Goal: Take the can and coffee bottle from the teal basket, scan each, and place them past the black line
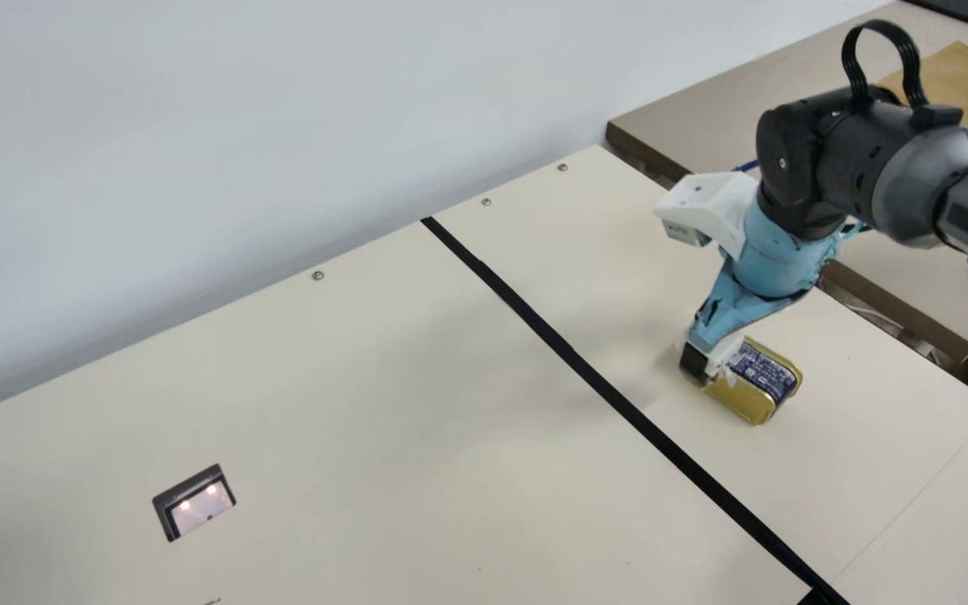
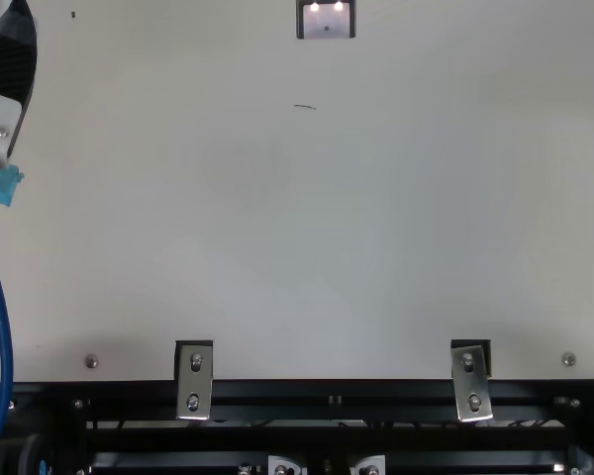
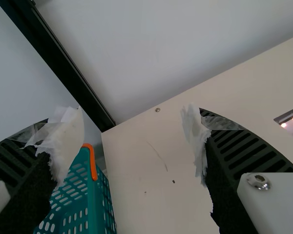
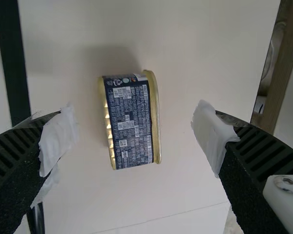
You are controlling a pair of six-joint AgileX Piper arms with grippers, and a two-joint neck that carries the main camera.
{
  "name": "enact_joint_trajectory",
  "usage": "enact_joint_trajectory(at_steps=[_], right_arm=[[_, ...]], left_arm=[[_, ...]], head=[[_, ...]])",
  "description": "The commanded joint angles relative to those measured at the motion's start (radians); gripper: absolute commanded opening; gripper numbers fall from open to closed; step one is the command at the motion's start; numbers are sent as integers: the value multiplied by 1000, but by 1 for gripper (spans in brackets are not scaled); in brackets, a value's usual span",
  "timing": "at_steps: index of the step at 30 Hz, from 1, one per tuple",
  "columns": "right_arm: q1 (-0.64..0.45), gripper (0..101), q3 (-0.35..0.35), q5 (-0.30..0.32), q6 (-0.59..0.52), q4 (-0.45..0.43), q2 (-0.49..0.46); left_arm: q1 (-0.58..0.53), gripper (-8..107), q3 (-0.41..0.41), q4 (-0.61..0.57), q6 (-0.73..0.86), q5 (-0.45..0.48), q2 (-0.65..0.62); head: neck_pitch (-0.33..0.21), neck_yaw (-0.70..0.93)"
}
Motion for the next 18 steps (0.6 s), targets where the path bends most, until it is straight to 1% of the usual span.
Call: enact_joint_trajectory(at_steps=[1, 5, 8, 10, 14, 18], right_arm=[[45, 101, -9, 11, 26, 19, -25], [99, 101, -26, 28, 42, 68, -67], [128, 101, -35, 34, 28, 130, -95], [138, 101, -36, 41, 11, 193, -115], [125, 101, -31, 54, -41, 369, -173], [83, 101, -8, 78, -121, 617, -252]], left_arm=[[0, 90, 0, 0, 0, 0, 0], [0, 90, 0, 0, 0, 0, 0], [0, 90, 0, 0, 0, 0, 0], [0, 90, 0, 0, 0, 0, 0], [0, 90, 0, 0, 0, 0, 0], [0, 90, 0, 0, 0, 0, 0]], head=[[-28, -19], [-28, -19], [-28, -19], [-28, -19], [-28, -19], [-28, -19]])
